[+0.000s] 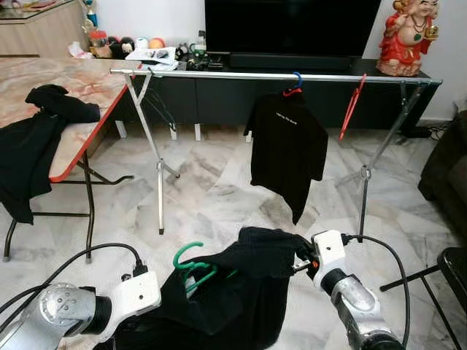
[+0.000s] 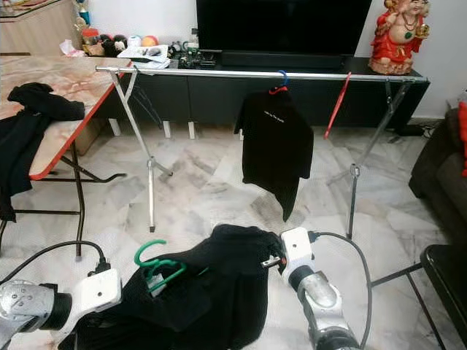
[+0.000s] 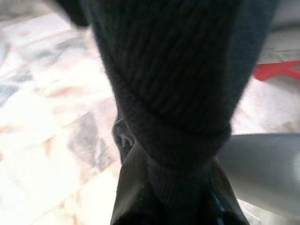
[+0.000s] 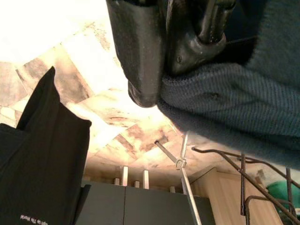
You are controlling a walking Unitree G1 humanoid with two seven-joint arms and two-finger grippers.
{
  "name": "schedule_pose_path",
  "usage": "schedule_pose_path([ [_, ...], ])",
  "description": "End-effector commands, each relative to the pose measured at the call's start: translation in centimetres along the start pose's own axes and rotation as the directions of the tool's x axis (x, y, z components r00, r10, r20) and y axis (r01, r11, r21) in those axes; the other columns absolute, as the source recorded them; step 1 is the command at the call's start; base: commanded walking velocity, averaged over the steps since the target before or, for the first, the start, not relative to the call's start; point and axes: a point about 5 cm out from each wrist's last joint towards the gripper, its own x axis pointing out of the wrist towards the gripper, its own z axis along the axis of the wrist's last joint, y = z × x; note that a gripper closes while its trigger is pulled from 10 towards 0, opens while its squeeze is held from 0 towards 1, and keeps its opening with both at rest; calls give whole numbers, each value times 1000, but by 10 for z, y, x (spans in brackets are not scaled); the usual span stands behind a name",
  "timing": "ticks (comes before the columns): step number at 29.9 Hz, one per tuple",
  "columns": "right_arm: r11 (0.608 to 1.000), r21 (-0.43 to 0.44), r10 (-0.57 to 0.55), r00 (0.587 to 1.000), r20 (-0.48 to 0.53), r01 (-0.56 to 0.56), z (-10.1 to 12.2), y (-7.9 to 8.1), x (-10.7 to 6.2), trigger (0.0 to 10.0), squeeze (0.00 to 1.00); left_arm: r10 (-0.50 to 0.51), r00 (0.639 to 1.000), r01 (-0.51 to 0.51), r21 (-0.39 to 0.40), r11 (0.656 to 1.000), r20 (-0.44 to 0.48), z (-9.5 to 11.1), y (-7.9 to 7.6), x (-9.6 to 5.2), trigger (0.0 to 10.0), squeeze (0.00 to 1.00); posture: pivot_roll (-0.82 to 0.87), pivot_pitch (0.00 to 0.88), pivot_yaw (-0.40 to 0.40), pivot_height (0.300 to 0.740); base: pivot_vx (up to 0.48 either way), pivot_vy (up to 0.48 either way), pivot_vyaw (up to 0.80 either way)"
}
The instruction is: Hang hanger
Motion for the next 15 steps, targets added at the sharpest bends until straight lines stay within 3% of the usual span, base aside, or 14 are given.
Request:
schedule_pose_path([
  [1, 997, -4, -79, 996, 29, 79, 12, -20, -1, 0, 0, -34, 998, 35, 30, 999, -62, -8, -1, -15, 10000, 0, 176, 50, -49, 740, 0, 0, 0],
  [2, 997, -4, -79, 996, 29, 79, 12, -20, -1, 0, 0, -34, 998, 35, 30, 999, -62, -8, -1, -15, 10000, 0, 176, 50, -49, 740, 0, 0, 0],
  [4, 998, -13, -62, 998, 17, 62, 13, -19, 0, 0, 0, -95, 971, 127, 142, 982, -218, -19, -6, -21, 10000, 0, 180, 53, -55, 740, 0, 0, 0],
  [7, 999, -15, -47, 999, 6, 47, 13, -18, 1, 0, 0, -105, 964, 155, 197, 968, -244, -21, -7, -24, 10000, 0, 175, 57, -58, 740, 0, 0, 0],
  [10, 1000, -12, 20, 999, -33, -20, 8, -13, 1, 0, 0, -114, 970, 175, 289, 941, -216, -11, -6, -30, 10000, 0, 176, 62, -75, 740, 0, 0, 0],
  [12, 999, -17, 30, 999, -39, -31, 7, -13, 1, 0, 0, -124, 969, 185, 291, 939, -214, -9, -8, -30, 10000, 0, 177, 61, -77, 740, 0, 0, 0],
  [15, 996, -26, 80, 992, -96, -83, -2, -11, -3, 0, 0, -149, 988, 152, 292, 944, -33, 13, -12, -35, 10000, 0, 179, 59, -85, 740, 0, 0, 0],
])
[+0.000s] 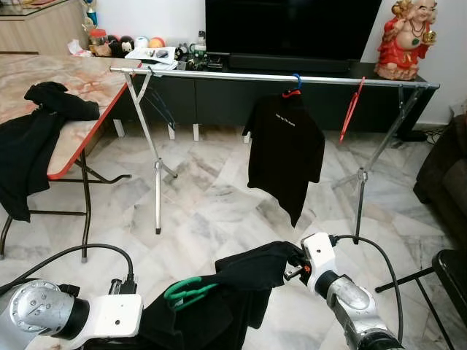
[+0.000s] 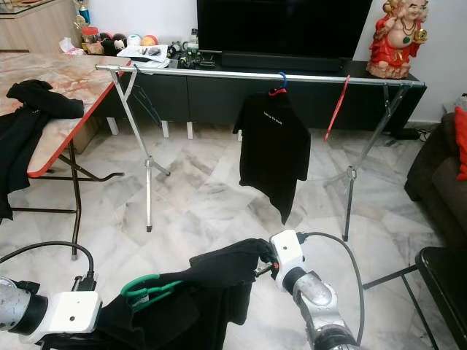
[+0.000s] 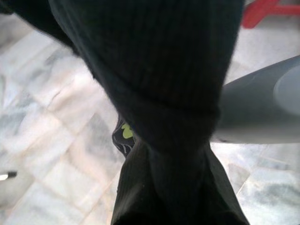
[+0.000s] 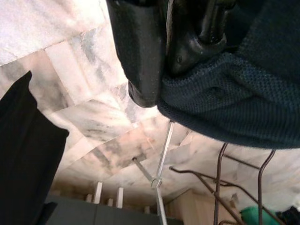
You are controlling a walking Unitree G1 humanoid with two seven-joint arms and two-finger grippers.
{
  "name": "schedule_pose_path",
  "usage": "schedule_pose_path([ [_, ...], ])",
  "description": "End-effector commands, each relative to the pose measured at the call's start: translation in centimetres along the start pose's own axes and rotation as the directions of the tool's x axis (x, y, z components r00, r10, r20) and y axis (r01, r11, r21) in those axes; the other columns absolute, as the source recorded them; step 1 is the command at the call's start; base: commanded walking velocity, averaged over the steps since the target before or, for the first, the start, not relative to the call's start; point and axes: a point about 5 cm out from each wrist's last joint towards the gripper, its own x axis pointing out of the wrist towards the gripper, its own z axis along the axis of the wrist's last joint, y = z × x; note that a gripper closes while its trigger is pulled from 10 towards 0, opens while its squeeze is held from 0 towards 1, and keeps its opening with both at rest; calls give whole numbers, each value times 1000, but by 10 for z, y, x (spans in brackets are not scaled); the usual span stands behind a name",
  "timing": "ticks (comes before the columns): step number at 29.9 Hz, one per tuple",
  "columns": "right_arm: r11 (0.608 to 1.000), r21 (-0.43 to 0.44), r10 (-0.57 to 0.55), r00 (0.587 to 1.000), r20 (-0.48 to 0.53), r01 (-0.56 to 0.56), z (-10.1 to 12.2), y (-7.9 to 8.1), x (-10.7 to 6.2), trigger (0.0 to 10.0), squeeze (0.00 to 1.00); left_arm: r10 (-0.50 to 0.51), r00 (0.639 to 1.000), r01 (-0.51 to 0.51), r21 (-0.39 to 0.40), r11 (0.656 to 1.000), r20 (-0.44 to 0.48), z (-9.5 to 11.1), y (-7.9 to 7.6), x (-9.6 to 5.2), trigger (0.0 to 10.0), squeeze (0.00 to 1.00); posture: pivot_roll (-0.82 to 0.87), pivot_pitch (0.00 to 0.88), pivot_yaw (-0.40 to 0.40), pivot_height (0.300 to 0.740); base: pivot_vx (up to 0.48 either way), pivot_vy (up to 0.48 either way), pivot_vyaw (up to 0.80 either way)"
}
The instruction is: Hang hanger
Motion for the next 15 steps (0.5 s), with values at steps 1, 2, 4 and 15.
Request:
schedule_pose_path([
  [1, 998, -13, -64, 998, -27, 63, 2, -20, -9, 0, 0, -2, 997, 0, 21, 1000, 73, 12, 1, -8, 10000, 0, 175, 61, -89, 740, 0, 0, 0],
  [2, 998, -12, -66, 997, -34, 65, 0, -21, -10, 0, 0, 10, 996, -13, 27, 1000, 84, 13, 2, -10, 10000, 0, 175, 61, -89, 740, 0, 0, 0],
  [4, 998, -16, -65, 996, -55, 64, -2, -23, -12, 0, 0, 36, 991, -39, 21, 999, 132, 18, 5, -14, 10000, 0, 176, 61, -91, 740, 0, 0, 0],
  [15, 998, 3, -60, 995, -81, 61, -9, -24, -17, 0, 0, 68, 950, -57, -46, 997, 303, 29, 7, -26, 10000, 0, 172, 61, -86, 740, 0, 0, 0],
])
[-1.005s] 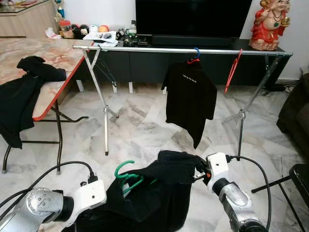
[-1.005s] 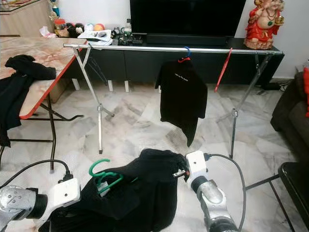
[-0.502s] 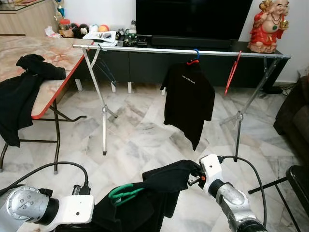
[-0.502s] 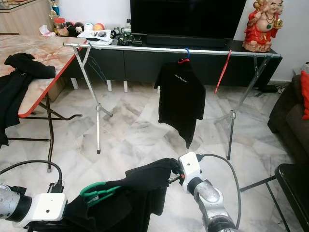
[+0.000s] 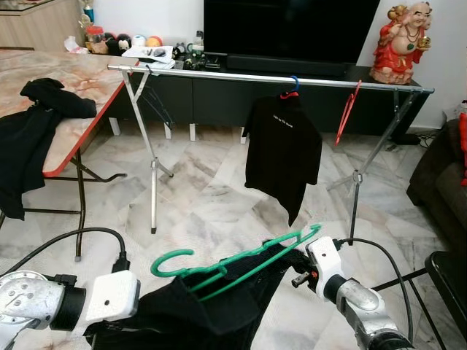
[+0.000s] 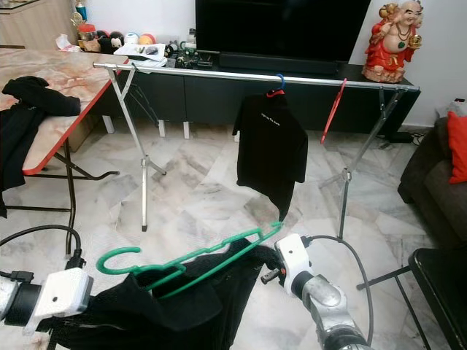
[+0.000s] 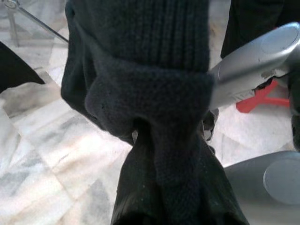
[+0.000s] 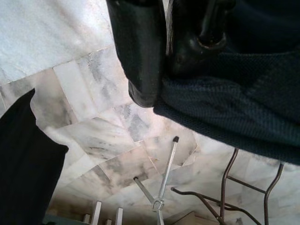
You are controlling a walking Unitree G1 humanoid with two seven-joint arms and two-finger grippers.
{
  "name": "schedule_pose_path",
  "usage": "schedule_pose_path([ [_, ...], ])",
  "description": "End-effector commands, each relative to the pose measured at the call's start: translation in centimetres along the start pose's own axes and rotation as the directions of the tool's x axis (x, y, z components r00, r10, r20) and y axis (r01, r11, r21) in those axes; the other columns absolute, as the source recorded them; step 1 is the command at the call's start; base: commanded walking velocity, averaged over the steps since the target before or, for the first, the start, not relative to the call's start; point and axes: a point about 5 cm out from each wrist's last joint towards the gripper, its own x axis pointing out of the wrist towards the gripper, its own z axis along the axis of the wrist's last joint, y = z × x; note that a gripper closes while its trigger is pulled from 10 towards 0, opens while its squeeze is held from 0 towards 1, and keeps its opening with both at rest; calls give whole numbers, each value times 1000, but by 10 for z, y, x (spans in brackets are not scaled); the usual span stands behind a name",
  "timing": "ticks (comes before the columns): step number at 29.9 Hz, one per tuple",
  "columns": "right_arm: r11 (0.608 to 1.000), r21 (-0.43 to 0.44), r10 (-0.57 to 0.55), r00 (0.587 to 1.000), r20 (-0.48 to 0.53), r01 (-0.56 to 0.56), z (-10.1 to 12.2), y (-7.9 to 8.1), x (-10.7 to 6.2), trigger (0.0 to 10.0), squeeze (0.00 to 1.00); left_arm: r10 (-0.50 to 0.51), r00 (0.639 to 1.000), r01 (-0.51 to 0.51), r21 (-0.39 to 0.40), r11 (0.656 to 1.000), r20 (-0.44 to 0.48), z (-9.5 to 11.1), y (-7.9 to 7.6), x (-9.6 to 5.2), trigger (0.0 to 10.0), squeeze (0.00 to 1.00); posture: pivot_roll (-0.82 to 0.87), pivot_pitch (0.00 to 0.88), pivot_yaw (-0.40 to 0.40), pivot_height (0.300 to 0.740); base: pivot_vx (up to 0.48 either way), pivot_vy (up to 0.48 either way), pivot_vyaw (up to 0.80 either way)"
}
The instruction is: Hang hanger
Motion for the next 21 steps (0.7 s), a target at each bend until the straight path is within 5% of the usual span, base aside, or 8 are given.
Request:
schedule_pose_path([
  [1, 998, 22, -67, 998, -2, 67, -2, -13, -8, 0, 0, -3, 1000, 3, 11, 1000, 2, 5, 0, -5, 10000, 0, 172, 61, -86, 740, 0, 0, 0],
  [4, 998, 31, -53, 999, 9, 52, -2, -7, -5, 0, 0, 104, 995, -104, 23, 994, -2, 2, 14, 4, 10000, 0, 167, 52, -68, 740, 0, 0, 0],
  [5, 999, 26, -43, 999, -1, 43, -3, -4, -3, 1569, 0, 148, 989, -149, 33, 988, 15, 2, 19, 9, 10000, 0, 163, 50, -66, 740, 0, 0, 0],
  [6, 999, 14, -29, 999, -23, 29, -7, 0, -2, 4314, 0, 196, 980, -197, 35, 980, 30, 2, 25, 14, 10000, 0, 160, 49, -64, 740, 0, 0, 0],
  [7, 1000, 7, -7, 999, -39, 8, -10, 4, -1, 10000, 0, 230, 972, -231, 26, 973, 45, 2, 29, 18, 10000, 0, 160, 49, -64, 740, 0, 0, 0],
  [8, 1000, 16, 22, 998, -51, -22, -13, 9, -1, 10000, 0, 259, 963, -261, 21, 965, 69, 3, 32, 23, 10000, 0, 160, 49, -64, 740, 0, 0, 0],
  [9, 997, 28, 73, 994, -76, -71, -19, 15, -1, 10000, 1000, 297, 950, -299, 4, 954, 98, 4, 35, 28, 10000, 0, 161, 44, -60, 740, 0, 0, 0],
  [21, 891, 9, 438, 856, -274, -453, -49, 47, -12, 10000, 1000, 365, 923, -356, -91, 930, 120, -1, 33, 55, 10000, 0, 153, 39, -58, 740, 0, 0, 0],
])
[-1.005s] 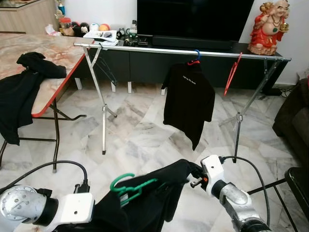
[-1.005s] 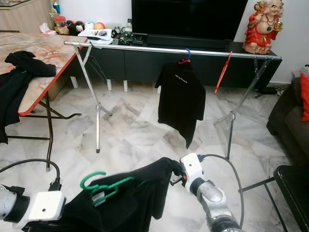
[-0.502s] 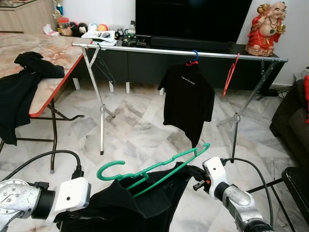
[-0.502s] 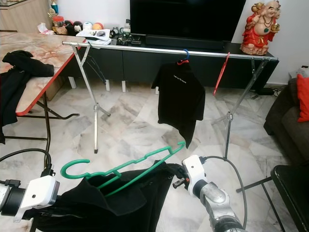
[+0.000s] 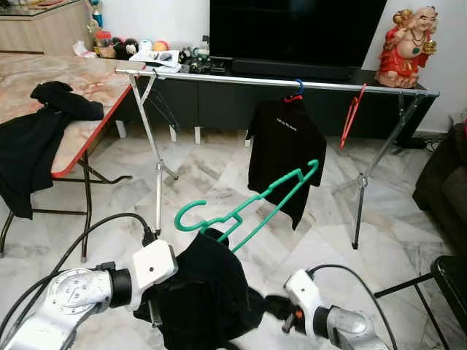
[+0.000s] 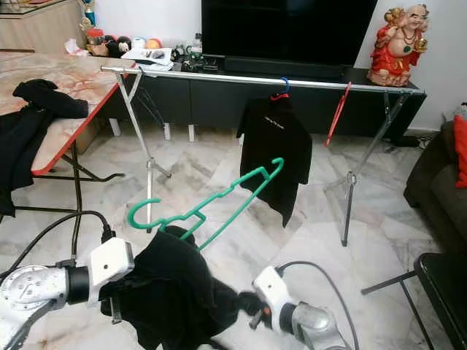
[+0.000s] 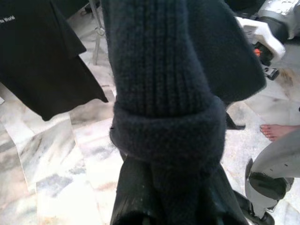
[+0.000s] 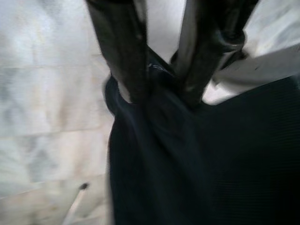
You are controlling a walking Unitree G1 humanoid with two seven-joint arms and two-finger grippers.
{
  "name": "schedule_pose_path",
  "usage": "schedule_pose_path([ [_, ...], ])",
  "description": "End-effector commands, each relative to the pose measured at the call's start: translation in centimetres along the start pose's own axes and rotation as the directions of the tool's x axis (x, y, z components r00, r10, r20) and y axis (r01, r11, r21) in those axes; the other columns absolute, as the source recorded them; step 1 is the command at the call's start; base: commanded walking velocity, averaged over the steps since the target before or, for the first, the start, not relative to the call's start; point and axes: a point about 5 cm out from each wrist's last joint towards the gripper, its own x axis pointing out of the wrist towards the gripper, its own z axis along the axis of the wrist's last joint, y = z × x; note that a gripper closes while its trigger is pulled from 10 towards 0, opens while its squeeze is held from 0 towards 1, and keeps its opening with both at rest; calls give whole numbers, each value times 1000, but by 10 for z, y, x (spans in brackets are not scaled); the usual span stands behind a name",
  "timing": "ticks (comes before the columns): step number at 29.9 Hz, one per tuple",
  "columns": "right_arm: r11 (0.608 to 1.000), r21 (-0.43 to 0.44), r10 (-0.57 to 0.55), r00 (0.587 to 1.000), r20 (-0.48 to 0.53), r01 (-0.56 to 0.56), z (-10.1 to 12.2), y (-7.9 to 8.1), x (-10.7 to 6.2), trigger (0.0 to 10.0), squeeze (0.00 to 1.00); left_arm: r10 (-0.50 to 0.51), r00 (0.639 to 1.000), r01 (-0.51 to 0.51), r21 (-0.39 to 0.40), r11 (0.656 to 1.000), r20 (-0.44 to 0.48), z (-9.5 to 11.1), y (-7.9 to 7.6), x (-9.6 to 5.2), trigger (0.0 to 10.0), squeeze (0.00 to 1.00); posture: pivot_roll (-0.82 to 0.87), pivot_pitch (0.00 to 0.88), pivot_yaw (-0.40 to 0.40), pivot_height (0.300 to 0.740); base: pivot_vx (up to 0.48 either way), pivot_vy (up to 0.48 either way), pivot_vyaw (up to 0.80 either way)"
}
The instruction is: Hang hanger
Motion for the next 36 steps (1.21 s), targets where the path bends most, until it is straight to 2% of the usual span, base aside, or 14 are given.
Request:
schedule_pose_path([
  [1, 999, -18, 50, 997, -53, -51, -6, 2, -3, 10000, 1000, 26, 1000, -26, -8, 1000, -7, -2, 2, 2, 10000, 0, 155, 40, -60, 740, 0, 0, 0],
  [5, 985, -46, 161, 976, -146, -169, -15, 8, -6, 10000, 1000, 54, 998, -55, -10, 998, -36, -7, 3, 4, 10000, 0, 157, 44, -60, 740, 0, 0, 0],
  [8, 983, -54, 164, 974, -157, -174, -15, 8, -7, 10000, 1000, 72, 994, -74, -25, 997, -80, -13, 3, 5, 10000, 0, 157, 46, -59, 740, 0, 0, 0],
  [12, 995, -67, 67, 983, -171, -80, -13, 0, -8, 10000, 1000, 93, 985, -96, -12, 995, -143, -23, 4, 4, 10000, 0, 156, 47, -58, 740, 0, 0, 0],
  [14, 990, -41, -138, 978, -158, 133, -10, -16, -12, 10000, 1000, 60, 986, -62, -12, 998, -154, -27, -1, 3, 10000, 0, 153, 49, -58, 740, 0, 0, 0],
  [15, 984, -28, -180, 972, -151, 178, -9, -20, -14, 10000, 1000, 51, 986, -54, -16, 998, -157, -27, -3, 3, 10000, 0, 153, 49, -58, 740, 0, 0, 0],
  [16, 983, -9, -185, 975, -125, 186, -7, -21, -14, 10000, 843, 35, 983, -38, -14, 999, -180, -30, -5, 3, 10000, 0, 158, 50, -58, 740, 0, 0, 0],
  [17, 985, -2, -172, 979, -108, 173, -5, -20, -13, 10000, 843, 26, 981, -29, -10, 1000, -194, -32, -6, 2, 10000, 0, 158, 50, -58, 740, 0, 0, 0],
  [18, 986, 3, -163, 982, -97, 164, -4, -20, -13, 10000, 0, 21, 979, -23, -7, 1000, -204, -33, -7, 2, 10000, 0, 158, 50, -58, 740, 0, 0, 0],
  [19, 993, -7, -116, 991, -60, 116, 2, -18, -12, 10000, 0, -4, 961, 4, -2, 1000, -278, -43, -8, -2, 10000, 0, 156, 51, -57, 740, 0, 0, 0],
  [23, 995, -57, -82, 994, -66, 78, 7, -18, -12, 10000, 0, -29, 928, 36, 13, 999, -370, -55, -10, -8, 10000, 0, 152, 53, -55, 740, 0, 0, 0],
  [26, 965, -252, 28, 986, -165, -70, 11, -16, -18, 10000, 0, -73, 882, 87, 10, 996, -466, -67, -12, -13, 10000, 0, 151, 54, -55, 740, 0, 0, 0],
  [31, 924, -346, 119, 981, -153, -166, 34, -23, -30, 10000, 0, -175, 826, 204, -5, 979, -536, -72, -19, -17, 10000, 0, 150, 57, -55, 740, 0, 0, 0],
  [36, 876, -434, 155, 974, -163, -211, 56, -31, -46, 10000, 0, -236, 797, 249, -55, 967, -556, -73, -22, -16, 10000, 0, 148, 56, -54, 740, 0, 0, 0],
])
